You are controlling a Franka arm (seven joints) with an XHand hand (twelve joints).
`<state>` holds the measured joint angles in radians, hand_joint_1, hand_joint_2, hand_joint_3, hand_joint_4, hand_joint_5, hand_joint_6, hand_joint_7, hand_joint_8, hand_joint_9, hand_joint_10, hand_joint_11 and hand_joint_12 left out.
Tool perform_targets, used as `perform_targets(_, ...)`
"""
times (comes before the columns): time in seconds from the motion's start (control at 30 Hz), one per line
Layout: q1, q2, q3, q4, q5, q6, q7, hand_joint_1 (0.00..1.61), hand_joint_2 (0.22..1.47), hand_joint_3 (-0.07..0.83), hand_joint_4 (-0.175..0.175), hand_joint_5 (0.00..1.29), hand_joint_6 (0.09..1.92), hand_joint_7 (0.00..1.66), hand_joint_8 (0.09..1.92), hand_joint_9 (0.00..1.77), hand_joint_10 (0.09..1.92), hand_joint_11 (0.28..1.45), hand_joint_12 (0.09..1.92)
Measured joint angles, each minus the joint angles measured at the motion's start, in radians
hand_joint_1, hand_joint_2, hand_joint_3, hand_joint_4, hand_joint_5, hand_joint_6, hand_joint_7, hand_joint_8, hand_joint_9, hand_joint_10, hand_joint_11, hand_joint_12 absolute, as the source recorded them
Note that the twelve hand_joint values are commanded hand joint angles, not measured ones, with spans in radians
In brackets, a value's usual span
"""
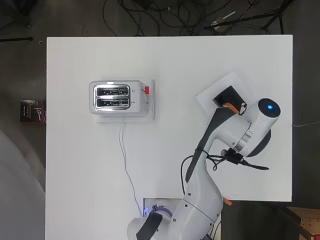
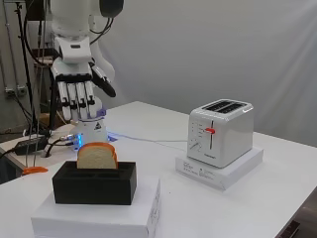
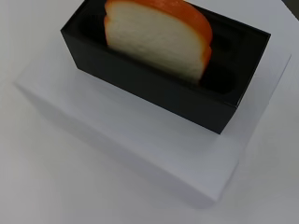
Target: Teleoperate dual arm-hand system to toast a bread
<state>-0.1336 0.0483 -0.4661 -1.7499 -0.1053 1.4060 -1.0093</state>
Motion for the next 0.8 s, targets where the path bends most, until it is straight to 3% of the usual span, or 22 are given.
perform_targets(0.2, -0.040, 0.121, -0.021, 0.006, 0.046, 0.045, -0.055, 0.19, 1.05, 0.012, -0.068, 0.42, 0.09, 0.53, 0.09, 0.65, 0.09, 0.43, 0.09)
perform_targets(0.7, -0.087, 0.258, 0.026, 0.044, 0.069, 0.156, -0.219, 0.33, 0.98, -0.018, -0.071, 0.33, 0.09, 0.43, 0.09, 0.49, 0.09, 0.39, 0.09)
perform_targets(0.73, -0.089, 0.261, 0.028, 0.044, 0.060, 0.163, -0.234, 0.36, 0.97, -0.014, -0.067, 0.36, 0.09, 0.45, 0.09, 0.51, 0.09, 0.39, 0.09)
perform_targets(0.8, -0.092, 0.267, 0.032, 0.044, 0.052, 0.175, -0.271, 0.47, 0.97, -0.004, -0.026, 0.47, 0.09, 0.54, 0.09, 0.58, 0.09, 0.40, 0.09)
